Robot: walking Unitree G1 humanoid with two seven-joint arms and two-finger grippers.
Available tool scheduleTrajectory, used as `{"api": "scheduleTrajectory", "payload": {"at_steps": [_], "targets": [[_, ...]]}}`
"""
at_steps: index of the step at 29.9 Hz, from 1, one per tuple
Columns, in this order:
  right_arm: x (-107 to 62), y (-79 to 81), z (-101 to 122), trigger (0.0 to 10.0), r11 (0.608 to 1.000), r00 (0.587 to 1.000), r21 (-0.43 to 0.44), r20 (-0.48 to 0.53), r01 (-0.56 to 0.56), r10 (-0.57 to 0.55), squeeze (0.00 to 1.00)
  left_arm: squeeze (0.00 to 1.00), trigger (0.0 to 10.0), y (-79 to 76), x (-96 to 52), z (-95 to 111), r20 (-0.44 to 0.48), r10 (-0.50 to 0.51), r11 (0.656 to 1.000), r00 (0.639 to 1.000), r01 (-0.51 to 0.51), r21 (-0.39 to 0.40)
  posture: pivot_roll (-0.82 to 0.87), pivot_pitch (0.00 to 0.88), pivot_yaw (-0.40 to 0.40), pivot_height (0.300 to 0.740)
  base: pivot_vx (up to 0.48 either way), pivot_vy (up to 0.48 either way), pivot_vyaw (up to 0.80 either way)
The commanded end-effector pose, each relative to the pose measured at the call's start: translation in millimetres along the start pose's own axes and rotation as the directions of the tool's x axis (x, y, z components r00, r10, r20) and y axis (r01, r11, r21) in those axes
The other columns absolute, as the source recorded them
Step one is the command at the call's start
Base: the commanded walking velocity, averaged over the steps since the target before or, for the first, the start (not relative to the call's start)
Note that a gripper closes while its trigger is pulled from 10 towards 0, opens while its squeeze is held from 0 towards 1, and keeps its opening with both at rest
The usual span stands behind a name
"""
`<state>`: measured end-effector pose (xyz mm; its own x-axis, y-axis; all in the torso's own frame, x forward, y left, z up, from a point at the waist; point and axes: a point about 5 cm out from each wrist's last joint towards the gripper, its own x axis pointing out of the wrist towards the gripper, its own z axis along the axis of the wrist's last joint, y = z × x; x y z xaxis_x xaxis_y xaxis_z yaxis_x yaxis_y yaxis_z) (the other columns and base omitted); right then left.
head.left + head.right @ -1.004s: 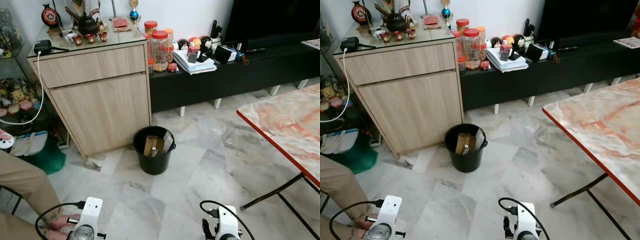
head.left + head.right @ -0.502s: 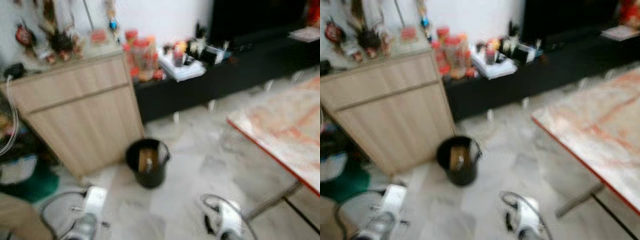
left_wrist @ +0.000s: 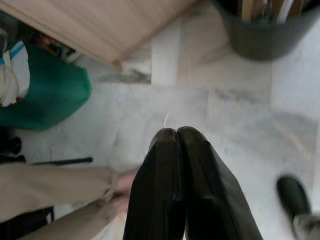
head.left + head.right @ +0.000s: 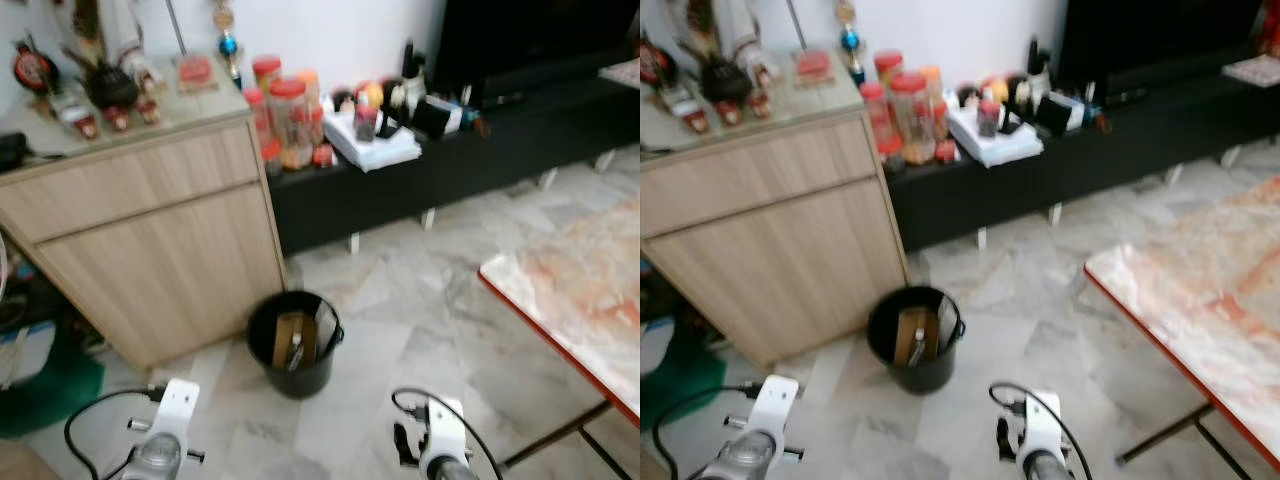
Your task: Picking trash to rubbish bin
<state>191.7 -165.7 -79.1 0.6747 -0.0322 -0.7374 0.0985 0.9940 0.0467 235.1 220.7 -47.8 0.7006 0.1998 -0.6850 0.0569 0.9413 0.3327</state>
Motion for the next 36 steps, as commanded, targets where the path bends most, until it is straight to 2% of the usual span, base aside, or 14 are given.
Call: {"api": "scheduleTrajectory", "payload": {"at_steps": [1, 14, 30, 32, 33, 34, 36], "targets": [[1.1, 1.9, 3.4, 10.0, 1.000, 1.000, -0.006, 0.006, -0.005, 0.005, 0.00, 0.00, 10.0, 1.6, -1.6, -9.4, -0.028, 0.007, 1.000, 1.000, -0.007, 0.005, -0.05, 0.000, 0.059, 0.740, 0.480, 0.000, 0.00], [-0.1, -0.8, -0.6, 10.0, 1.000, 1.000, 0.014, -0.004, 0.004, -0.004, 0.00, 0.00, 10.0, 1.2, -2.6, -13.4, -0.036, 0.005, 1.000, 0.999, -0.004, 0.013, -0.06, 0.000, 0.061, 0.740, 0.480, 0.000, 0.00], [0.0, 3.0, -1.2, 10.0, 1.000, 1.000, 0.003, -0.008, -0.017, 0.017, 0.00, 0.00, 10.0, 0.9, -0.9, -4.7, -0.007, -0.004, 1.000, 1.000, 0.004, 0.011, -0.06, 0.000, 0.062, 0.740, 0.480, 0.000, -0.15], [0.0, 3.1, -1.3, 10.0, 1.000, 1.000, 0.002, -0.009, -0.017, 0.017, 0.00, 0.00, 10.0, -1.9, 0.2, 2.8, 0.021, -0.028, 1.000, 0.999, 0.028, 0.001, -0.06, 0.000, 0.062, 0.740, 0.480, 0.000, 0.00], [0.0, 3.0, -1.3, 10.0, 1.000, 1.000, 0.001, -0.009, -0.017, 0.017, 0.00, 0.00, 10.0, -9.4, 1.2, 12.6, 0.051, -0.090, 0.996, 0.995, 0.090, -0.007, -0.06, 0.000, 0.059, 0.740, 0.431, 0.000, 0.00], [0.0, 3.0, -1.3, 10.0, 1.000, 1.000, 0.001, -0.009, -0.017, 0.017, 0.00, 0.00, 10.0, -9.4, 1.2, 12.6, 0.051, -0.090, 0.996, 0.995, 0.090, -0.007, -0.06, 0.000, 0.059, 0.740, 0.431, 0.000, 0.00], [0.1, 3.3, -0.9, 10.0, 1.000, 1.000, -0.001, -0.009, -0.019, 0.019, 0.00, 0.00, 10.0, -21.7, 1.4, 27.2, 0.107, -0.181, 0.983, 0.978, 0.184, -0.020, -0.06, 0.000, 0.059, 0.740, 0.165, 0.000, 0.00]]}}
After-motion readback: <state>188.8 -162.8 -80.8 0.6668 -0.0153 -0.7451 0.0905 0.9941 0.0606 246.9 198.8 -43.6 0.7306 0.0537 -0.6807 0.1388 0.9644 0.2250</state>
